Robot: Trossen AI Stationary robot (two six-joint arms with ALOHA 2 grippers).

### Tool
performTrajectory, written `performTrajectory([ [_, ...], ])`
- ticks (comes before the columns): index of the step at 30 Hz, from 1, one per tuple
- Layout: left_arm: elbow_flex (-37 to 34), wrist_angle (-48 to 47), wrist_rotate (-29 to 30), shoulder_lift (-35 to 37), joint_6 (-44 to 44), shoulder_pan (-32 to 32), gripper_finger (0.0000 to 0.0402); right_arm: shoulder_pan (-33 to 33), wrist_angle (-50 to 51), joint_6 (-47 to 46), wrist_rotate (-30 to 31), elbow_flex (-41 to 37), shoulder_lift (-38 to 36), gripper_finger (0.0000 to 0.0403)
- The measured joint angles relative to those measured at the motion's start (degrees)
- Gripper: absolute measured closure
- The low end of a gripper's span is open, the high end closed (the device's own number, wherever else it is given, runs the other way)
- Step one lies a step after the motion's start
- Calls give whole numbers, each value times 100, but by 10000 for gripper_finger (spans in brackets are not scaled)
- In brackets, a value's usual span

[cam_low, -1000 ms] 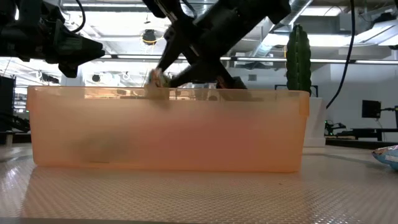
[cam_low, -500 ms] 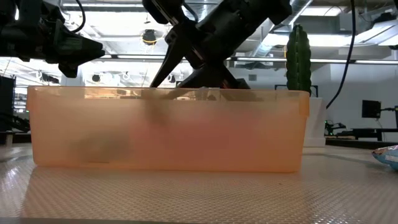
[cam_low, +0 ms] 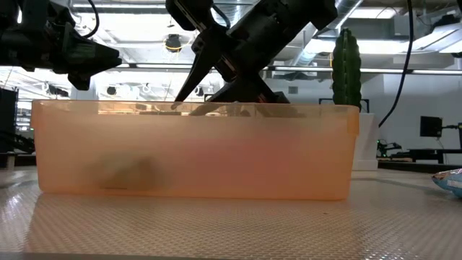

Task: Pick and place Granola Bars by type
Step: Put the yellow granola bar into the bottom orange bin

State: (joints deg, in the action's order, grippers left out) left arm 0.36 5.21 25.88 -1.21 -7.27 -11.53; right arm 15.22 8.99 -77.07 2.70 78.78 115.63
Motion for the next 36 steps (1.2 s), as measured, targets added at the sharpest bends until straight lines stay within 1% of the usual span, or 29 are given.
performTrajectory([
  [12,2,0,0,0,-2,0,297,0,-283,101,8,0,-15,325],
  [16,0,1,0,0,-2,-1,297,0,-504,259,9,-64,-261,325],
  [20,1,0,1,0,0,0,297,7,-451,608,16,-129,-584,325],
  [26,0,2,1,0,-2,-1,297,55,66,988,30,-131,-1136,325],
  [29,0,0,1,0,0,-2,297,84,394,1023,64,-133,-1423,325],
  [36,1,2,1,0,-1,-2,297,195,1370,1309,547,-133,-2282,325],
])
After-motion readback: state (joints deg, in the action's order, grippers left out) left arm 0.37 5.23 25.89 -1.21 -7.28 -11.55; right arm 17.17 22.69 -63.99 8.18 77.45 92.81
